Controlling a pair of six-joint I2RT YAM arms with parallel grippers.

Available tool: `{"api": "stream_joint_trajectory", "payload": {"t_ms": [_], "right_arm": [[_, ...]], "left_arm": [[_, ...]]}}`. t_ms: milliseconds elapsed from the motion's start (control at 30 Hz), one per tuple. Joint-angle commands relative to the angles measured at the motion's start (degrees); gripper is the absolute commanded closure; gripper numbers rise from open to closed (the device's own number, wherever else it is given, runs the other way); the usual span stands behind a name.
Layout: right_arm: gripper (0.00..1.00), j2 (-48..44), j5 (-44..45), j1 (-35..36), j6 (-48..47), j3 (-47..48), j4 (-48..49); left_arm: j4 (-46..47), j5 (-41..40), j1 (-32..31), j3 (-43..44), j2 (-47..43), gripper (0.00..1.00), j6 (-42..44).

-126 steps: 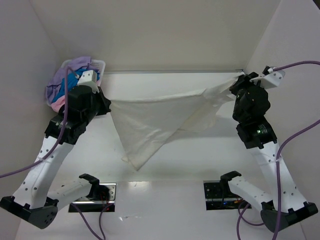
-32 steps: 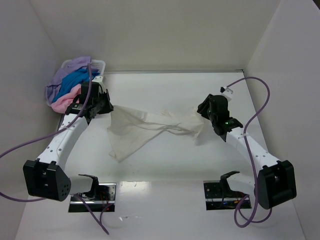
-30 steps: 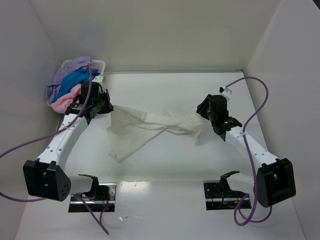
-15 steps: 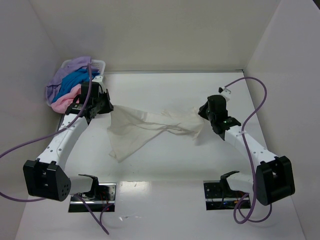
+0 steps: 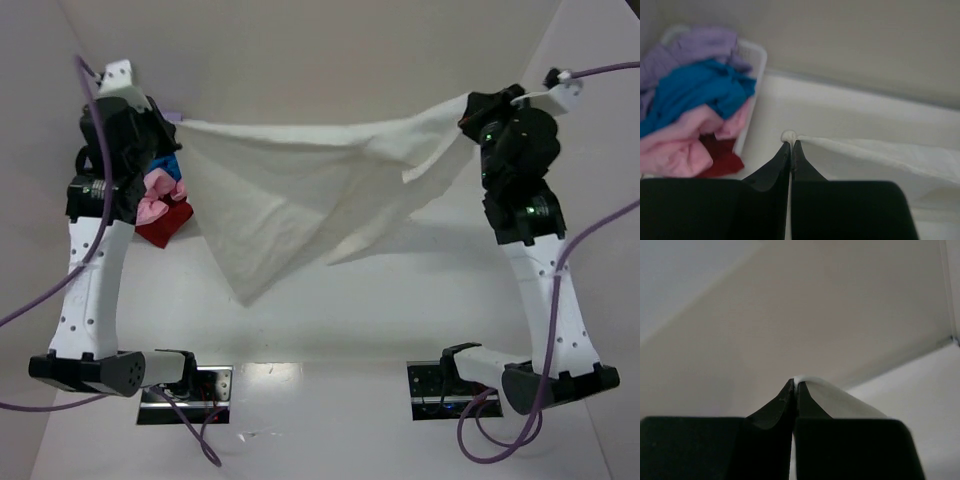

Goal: Fold and stack the t-shirts
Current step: Flatten out the tshirt

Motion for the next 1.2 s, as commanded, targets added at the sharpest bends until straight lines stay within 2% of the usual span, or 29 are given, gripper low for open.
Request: {"api": "stream_joint_trajectory", "payload": {"t_ms": [0,67,300,533,633,800,967,1100,1167], "right_arm": [[1.0,-1.99,2.98,-0.15,-6.74,8.85,-3.06],[1.0,-3.49,4.9,-0.15,-8.68,10.62,-3.59],[1.0,-14.56,6.58,-0.15,-9.92,10.62,-4.12],[1.0,-24.93,2.37,-0.15,-7.28,6.76,-9.74],[1.0,-29.24,0.35,-0.15,-6.23,6.76,-13.78],[1.0,-35.21,-3.17,-0.15,-5.61,9.04,-20.55],[1.0,-32.86,-3.18,-0.15,-6.92,13.0,-23.54],[1.0,-29.34,-0.73,-0.15,-6.23,6.07,-19.78],[1.0,-27.33,0.08,-0.15,-5.62,-0.43,-15.84]], "left_arm": [[3.5,-2.35,0.28,10.7,-0.32,1.0,2.52],[3.51,-3.4,0.28,13.87,-0.32,1.0,3.75],[4.65,-8.51,0.28,12.31,-9.27,1.0,5.42],[2.98,-8.51,0.28,7.57,-22.0,1.0,3.5],[2.45,-8.51,0.28,3.28,-28.85,1.0,2.71],[-1.93,-6.31,0.28,1.41,-37.92,1.0,-0.37],[-3.09,-8.32,-0.95,3.43,-36.89,1.0,0.24],[0.24,-7.45,-0.95,-0.25,-30.05,1.0,0.77],[2.7,-6.31,-0.95,-6.11,-27.84,1.0,0.77]]}}
